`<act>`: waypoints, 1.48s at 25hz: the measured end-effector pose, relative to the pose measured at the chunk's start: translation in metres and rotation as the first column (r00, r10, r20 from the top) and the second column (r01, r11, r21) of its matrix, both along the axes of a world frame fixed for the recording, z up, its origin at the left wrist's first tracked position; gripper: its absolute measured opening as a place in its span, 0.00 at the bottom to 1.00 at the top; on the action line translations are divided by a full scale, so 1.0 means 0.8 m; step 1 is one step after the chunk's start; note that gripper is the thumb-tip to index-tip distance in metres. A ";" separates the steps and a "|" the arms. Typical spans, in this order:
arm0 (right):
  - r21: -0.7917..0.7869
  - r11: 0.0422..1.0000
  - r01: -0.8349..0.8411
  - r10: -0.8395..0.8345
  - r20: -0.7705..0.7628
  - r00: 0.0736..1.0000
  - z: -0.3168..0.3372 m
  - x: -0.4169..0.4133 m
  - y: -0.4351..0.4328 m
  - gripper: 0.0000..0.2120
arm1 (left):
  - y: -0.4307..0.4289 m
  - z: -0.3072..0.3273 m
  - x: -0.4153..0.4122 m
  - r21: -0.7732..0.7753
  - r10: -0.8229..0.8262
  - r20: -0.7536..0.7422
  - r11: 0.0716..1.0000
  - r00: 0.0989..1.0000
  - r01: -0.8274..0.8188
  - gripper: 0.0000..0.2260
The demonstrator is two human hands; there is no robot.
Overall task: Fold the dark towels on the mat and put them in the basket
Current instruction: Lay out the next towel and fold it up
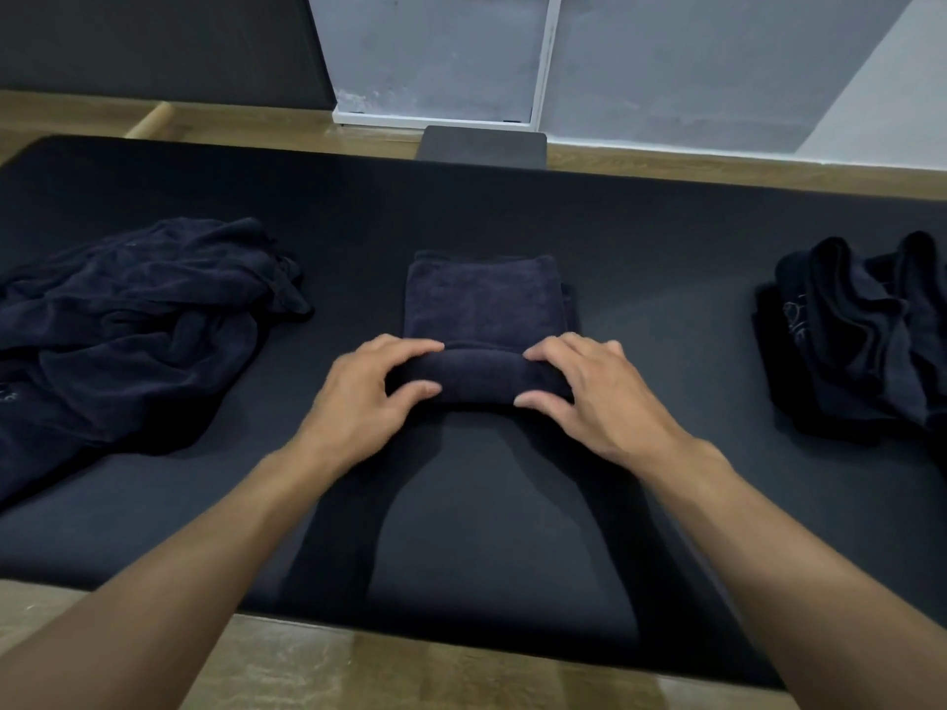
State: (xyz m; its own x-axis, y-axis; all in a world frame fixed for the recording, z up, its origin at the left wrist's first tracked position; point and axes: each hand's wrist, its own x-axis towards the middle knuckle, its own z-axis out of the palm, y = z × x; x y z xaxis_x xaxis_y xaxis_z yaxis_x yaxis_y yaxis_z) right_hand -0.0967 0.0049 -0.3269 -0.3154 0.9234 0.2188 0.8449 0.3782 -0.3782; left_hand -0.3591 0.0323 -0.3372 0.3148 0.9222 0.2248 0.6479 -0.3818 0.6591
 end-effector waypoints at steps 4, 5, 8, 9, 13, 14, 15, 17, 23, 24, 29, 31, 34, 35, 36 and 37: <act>-0.363 0.930 0.065 -0.168 -0.259 0.951 0.018 0.003 0.019 0.11 | 0.030 0.025 0.001 -0.318 0.074 0.158 0.948 0.985 -0.020 0.11; -0.379 0.920 0.095 -0.209 -0.272 0.939 0.015 0.003 0.024 0.10 | 0.030 0.023 0.004 -0.179 0.079 0.036 0.981 0.996 -0.072 0.11; -0.214 0.956 0.202 -0.260 -0.286 0.922 0.006 -0.005 0.023 0.09 | 0.007 0.009 0.014 0.389 0.031 -0.341 0.914 0.940 0.111 0.15; -0.067 0.975 0.213 -0.223 -0.286 0.932 0.002 -0.009 0.018 0.08 | 0.004 0.002 0.011 0.426 -0.007 -0.426 0.881 0.905 0.207 0.19; 0.248 0.968 0.046 -0.042 -0.021 0.999 -0.021 -0.008 -0.011 0.16 | 0.014 0.003 0.010 0.196 -0.094 -0.356 0.965 0.930 0.173 0.24; 0.196 0.981 0.012 -0.020 0.036 0.999 -0.020 -0.006 -0.011 0.22 | 0.023 0.011 0.012 0.090 -0.108 -0.280 0.986 0.954 0.138 0.22; 0.121 0.993 0.012 -0.017 0.040 0.999 -0.013 -0.005 -0.007 0.24 | 0.033 0.022 0.013 -0.045 -0.110 -0.216 0.994 0.970 0.102 0.19; -0.112 0.993 0.036 -0.045 -0.075 0.996 0.011 0.002 0.009 0.19 | 0.054 0.035 0.012 -0.369 -0.098 -0.044 0.926 0.994 0.075 0.12; -0.408 0.911 0.066 -0.171 -0.226 0.959 0.023 0.008 0.055 0.10 | 0.017 0.016 0.021 0.192 0.002 -0.338 0.979 0.941 0.067 0.23; -0.358 0.927 0.110 -0.198 -0.218 0.956 0.016 0.004 0.057 0.10 | 0.010 0.009 0.019 0.245 -0.001 -0.413 0.963 0.911 0.112 0.27; 0.037 0.983 0.178 -0.164 -0.242 0.956 -0.001 -0.012 0.022 0.14 | 0.035 0.025 0.017 -0.156 -0.095 -0.102 0.985 0.990 0.078 0.17; -0.002 0.994 0.111 -0.110 -0.167 0.980 0.000 -0.013 0.013 0.17 | 0.052 0.039 0.012 -0.402 -0.107 0.053 0.908 0.993 0.119 0.10; -0.279 0.948 0.151 -0.227 -0.267 0.937 0.019 -0.012 0.032 0.12 | 0.065 0.042 0.013 -0.519 -0.053 0.148 0.846 0.988 0.123 0.04; -0.352 0.915 0.196 -0.295 -0.253 0.921 0.022 -0.013 0.043 0.12 | 0.066 0.039 0.017 -0.480 -0.020 0.113 0.875 0.993 0.072 0.03; -0.392 0.888 0.239 -0.339 -0.210 0.917 0.023 -0.014 0.053 0.13 | 0.066 0.035 0.022 -0.375 0.022 0.023 0.927 0.999 -0.012 0.04; -0.422 0.865 0.272 -0.371 -0.170 0.913 0.022 -0.015 0.061 0.14 | 0.062 0.033 0.029 -0.194 0.067 -0.098 0.977 0.993 -0.086 0.06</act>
State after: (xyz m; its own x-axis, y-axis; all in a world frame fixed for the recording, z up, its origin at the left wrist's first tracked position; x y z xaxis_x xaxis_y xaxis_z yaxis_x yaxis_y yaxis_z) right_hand -0.1090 0.0538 -0.3090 0.0299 0.9895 -0.1415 0.7595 -0.1146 -0.6403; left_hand -0.3356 0.0822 -0.3111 0.2523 0.9676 0.0094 0.7307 -0.1969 0.6537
